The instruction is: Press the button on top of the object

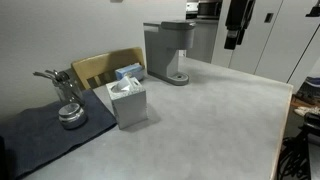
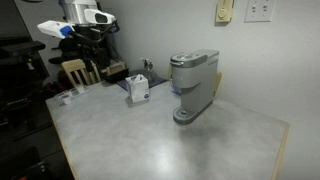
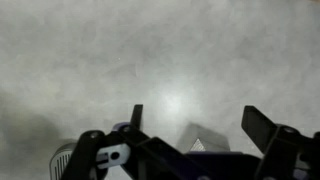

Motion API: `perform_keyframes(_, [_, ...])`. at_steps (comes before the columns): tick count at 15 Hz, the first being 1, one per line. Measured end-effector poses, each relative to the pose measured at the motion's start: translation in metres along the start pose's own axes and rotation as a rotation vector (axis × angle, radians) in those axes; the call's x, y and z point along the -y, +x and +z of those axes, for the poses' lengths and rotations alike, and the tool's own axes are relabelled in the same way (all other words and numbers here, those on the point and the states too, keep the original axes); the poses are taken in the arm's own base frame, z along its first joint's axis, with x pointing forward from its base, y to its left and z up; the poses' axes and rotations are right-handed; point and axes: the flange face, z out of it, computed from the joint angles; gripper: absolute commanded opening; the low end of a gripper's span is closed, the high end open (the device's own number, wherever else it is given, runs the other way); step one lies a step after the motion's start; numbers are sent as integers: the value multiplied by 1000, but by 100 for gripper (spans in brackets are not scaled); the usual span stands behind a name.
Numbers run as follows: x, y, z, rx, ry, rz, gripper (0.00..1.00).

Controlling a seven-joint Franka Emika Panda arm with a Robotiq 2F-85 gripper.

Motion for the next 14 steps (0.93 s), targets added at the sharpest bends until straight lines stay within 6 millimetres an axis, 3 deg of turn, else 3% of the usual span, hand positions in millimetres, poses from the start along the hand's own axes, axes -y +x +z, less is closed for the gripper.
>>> perform_keyframes(11, [0, 0, -1, -1, 0, 1, 100])
perform_keyframes(14, [1, 6, -12, -27, -1, 3, 100])
